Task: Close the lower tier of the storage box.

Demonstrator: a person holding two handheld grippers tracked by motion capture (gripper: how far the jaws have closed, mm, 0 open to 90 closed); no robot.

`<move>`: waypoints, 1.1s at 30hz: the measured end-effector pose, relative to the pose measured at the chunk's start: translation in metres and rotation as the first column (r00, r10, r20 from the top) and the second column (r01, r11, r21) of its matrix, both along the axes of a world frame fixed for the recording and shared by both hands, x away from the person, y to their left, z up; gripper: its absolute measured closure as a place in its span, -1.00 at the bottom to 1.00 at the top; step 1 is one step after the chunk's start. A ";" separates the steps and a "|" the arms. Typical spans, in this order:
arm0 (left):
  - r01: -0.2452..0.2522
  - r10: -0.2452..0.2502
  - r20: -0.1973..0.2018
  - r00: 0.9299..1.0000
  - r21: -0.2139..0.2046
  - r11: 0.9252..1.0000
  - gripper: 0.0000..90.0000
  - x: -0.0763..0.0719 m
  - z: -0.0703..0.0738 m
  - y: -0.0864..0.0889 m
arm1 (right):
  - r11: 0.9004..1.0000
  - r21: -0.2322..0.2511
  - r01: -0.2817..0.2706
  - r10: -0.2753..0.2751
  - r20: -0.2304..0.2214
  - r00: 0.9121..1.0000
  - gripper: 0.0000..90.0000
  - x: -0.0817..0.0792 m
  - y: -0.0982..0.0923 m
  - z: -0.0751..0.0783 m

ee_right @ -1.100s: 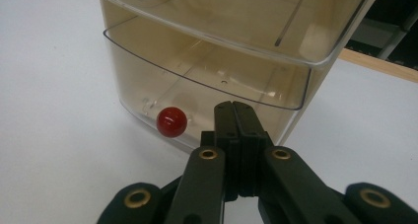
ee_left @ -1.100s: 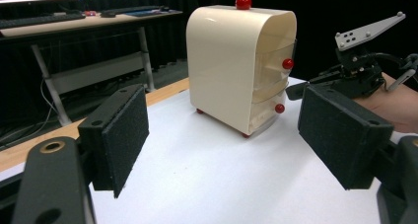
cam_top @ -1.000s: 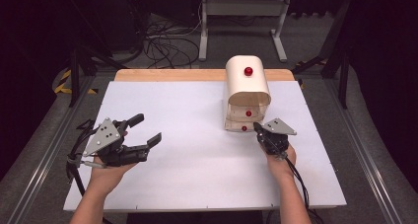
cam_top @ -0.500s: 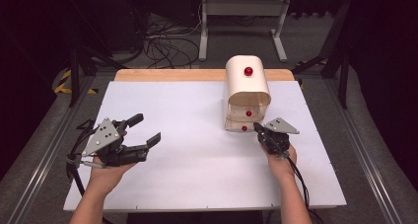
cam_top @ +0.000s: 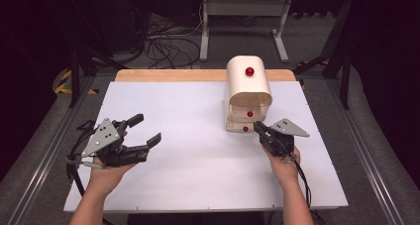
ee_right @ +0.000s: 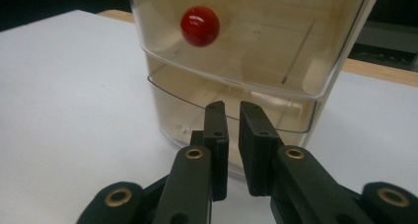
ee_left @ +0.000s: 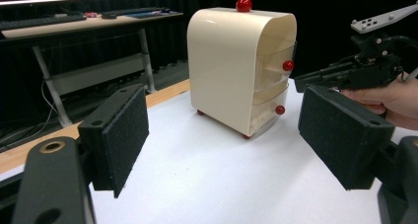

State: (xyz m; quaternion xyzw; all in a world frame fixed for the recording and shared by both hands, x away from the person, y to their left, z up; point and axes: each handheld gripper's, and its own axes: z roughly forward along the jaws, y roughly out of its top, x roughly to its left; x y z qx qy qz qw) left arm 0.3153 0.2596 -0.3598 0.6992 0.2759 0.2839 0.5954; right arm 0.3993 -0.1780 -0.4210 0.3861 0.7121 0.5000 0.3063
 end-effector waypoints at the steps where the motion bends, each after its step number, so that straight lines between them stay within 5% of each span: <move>1: 0.000 0.000 0.000 1.000 0.000 1.000 -0.55 0.000 0.000 0.000 | 1.000 0.005 -0.003 0.003 0.003 1.000 0.79 -0.001 0.000 0.001; 33: 0.004 -0.004 0.000 1.000 0.011 1.000 -0.56 0.000 0.000 0.001 | 0.989 0.085 -0.120 0.116 0.056 0.992 0.22 -0.020 -0.003 0.021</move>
